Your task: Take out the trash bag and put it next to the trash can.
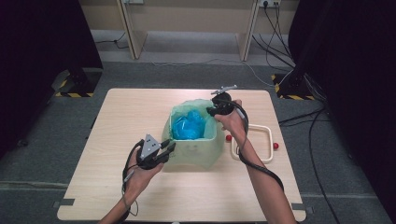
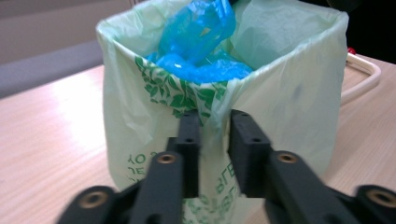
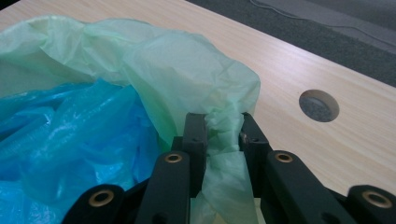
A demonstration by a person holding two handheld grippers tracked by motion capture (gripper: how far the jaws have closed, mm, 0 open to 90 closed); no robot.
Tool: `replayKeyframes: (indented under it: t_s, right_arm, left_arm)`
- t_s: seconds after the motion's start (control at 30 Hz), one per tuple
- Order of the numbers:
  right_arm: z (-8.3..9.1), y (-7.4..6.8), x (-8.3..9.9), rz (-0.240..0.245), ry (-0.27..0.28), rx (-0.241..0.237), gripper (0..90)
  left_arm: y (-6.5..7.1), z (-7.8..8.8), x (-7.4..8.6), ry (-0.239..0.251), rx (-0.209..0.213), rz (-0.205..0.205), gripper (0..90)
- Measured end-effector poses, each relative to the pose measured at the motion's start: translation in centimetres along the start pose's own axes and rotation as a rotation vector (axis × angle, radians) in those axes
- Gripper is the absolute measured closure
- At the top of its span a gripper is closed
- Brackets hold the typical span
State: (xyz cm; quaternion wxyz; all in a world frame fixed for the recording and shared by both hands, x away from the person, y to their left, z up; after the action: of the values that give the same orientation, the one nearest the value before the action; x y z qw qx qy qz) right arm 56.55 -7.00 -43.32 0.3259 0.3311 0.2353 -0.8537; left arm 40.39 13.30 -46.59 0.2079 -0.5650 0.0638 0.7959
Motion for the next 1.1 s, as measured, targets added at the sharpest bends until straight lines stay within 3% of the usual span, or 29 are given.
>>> replayKeyframes:
  t_s: [0.27, 0.57, 0.73, 1.1]
  right_arm:
    - [1.3, -0.1, -1.1, 0.054, 0.043, 0.049, 83.9]
    - [2.4, -0.7, -2.3, 0.000, 0.137, -0.040, 86.7]
    - [3.5, -1.1, -3.4, -0.007, 0.186, -0.072, 86.7]
    - [5.2, -2.6, -6.2, 0.006, 0.238, -0.117, 86.7]
  left_arm:
    - [-0.1, 0.5, -0.7, 0.045, 0.009, 0.007, 84.8]
    - [-0.6, 1.2, -2.1, 0.087, 0.034, 0.048, 87.2]
    - [-1.2, 1.6, -2.9, 0.103, 0.039, 0.064, 87.2]
    - [-2.5, 3.0, -4.9, 0.116, 0.070, 0.083, 87.2]
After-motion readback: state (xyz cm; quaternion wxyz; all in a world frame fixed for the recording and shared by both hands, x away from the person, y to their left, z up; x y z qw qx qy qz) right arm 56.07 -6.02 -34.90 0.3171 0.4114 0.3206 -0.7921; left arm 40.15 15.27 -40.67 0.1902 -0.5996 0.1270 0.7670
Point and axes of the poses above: each handheld gripper's, and its own axes: z roughly backward along the jaws, x roughly out of its underside, y roughly to its right, the point moved 6 cm from there along -z, roughly forward along the jaws, and after that the axes turned 14 degrees about -x, right-handed, at the moved point
